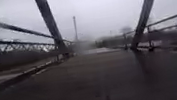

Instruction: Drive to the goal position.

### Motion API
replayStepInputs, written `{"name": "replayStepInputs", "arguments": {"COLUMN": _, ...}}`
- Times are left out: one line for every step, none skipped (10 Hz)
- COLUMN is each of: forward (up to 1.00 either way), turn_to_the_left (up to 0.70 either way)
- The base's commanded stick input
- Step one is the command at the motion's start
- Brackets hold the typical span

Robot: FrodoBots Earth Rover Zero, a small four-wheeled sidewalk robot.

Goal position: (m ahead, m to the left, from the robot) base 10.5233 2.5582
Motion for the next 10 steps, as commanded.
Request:
{"name": "replayStepInputs", "arguments": {"forward": 1.00, "turn_to_the_left": 0.00}}
{"name": "replayStepInputs", "arguments": {"forward": 1.00, "turn_to_the_left": 0.00}}
{"name": "replayStepInputs", "arguments": {"forward": 1.00, "turn_to_the_left": 0.00}}
{"name": "replayStepInputs", "arguments": {"forward": 1.00, "turn_to_the_left": 0.00}}
{"name": "replayStepInputs", "arguments": {"forward": 1.00, "turn_to_the_left": 0.00}}
{"name": "replayStepInputs", "arguments": {"forward": 1.00, "turn_to_the_left": 0.00}}
{"name": "replayStepInputs", "arguments": {"forward": 1.00, "turn_to_the_left": 0.00}}
{"name": "replayStepInputs", "arguments": {"forward": 1.00, "turn_to_the_left": 0.00}}
{"name": "replayStepInputs", "arguments": {"forward": 1.00, "turn_to_the_left": 0.00}}
{"name": "replayStepInputs", "arguments": {"forward": 1.00, "turn_to_the_left": 0.00}}
